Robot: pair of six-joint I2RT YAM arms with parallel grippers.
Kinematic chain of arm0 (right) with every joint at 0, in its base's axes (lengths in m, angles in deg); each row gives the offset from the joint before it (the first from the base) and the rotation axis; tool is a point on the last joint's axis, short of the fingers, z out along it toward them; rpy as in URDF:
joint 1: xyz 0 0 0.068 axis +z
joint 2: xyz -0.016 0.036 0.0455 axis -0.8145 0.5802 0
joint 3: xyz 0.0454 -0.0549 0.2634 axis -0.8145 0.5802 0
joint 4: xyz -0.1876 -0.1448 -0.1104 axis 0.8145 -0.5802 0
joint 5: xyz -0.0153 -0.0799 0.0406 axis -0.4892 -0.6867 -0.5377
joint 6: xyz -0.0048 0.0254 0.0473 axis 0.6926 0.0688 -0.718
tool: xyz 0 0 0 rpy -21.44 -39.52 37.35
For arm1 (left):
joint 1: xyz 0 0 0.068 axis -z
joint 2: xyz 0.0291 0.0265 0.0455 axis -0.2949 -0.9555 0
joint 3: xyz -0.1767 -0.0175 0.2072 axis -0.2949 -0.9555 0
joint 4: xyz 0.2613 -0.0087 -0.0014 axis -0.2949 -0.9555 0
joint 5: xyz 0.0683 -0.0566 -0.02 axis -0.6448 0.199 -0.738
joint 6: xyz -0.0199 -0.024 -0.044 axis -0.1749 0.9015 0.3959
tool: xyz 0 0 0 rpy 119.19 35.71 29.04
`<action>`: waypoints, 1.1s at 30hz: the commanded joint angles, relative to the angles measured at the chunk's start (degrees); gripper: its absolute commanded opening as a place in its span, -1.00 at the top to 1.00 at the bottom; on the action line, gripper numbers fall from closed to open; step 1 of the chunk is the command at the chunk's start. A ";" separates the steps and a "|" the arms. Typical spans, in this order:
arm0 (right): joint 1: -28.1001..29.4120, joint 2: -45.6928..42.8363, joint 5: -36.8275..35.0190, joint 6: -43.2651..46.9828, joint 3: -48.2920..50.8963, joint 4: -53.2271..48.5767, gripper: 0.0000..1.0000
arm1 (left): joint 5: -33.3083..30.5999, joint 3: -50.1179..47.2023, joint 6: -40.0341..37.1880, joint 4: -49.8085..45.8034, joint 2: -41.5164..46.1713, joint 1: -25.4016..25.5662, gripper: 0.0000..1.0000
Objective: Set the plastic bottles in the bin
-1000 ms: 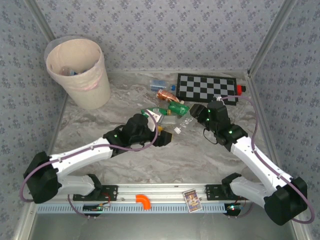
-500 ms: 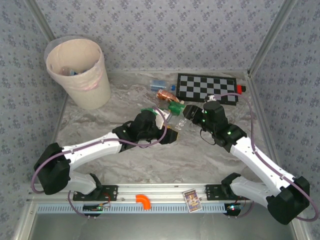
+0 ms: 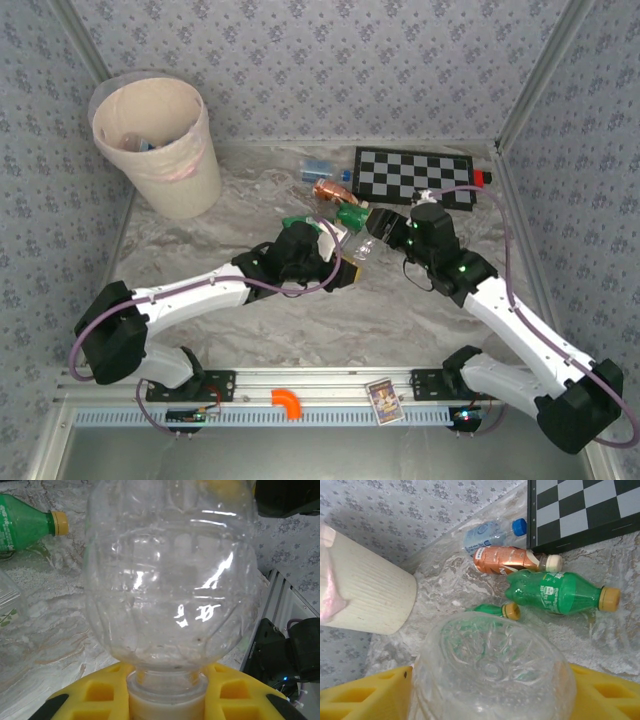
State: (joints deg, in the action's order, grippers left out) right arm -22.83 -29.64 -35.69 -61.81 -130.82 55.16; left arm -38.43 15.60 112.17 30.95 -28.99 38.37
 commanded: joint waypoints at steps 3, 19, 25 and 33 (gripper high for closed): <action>-0.27 -3.88 0.01 1.62 -0.12 0.49 -1.00 | -3.01 1.90 0.34 0.51 2.85 0.28 0.70; -1.04 -13.78 4.19 9.73 4.10 5.79 -0.99 | -15.74 6.22 4.39 -14.32 19.83 -15.46 0.71; -0.61 -14.71 7.01 13.42 4.68 7.55 -0.99 | -21.03 16.03 6.63 -24.45 22.09 -27.16 0.71; -0.33 -15.88 9.59 15.34 4.81 8.09 -0.99 | -22.83 29.86 14.52 -32.19 16.81 -43.95 0.64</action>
State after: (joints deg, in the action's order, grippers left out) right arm -23.46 -44.48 -27.93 -48.63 -126.36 61.59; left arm -59.59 40.78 122.84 2.75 -10.15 -2.48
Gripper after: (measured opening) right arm 0.995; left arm 0.265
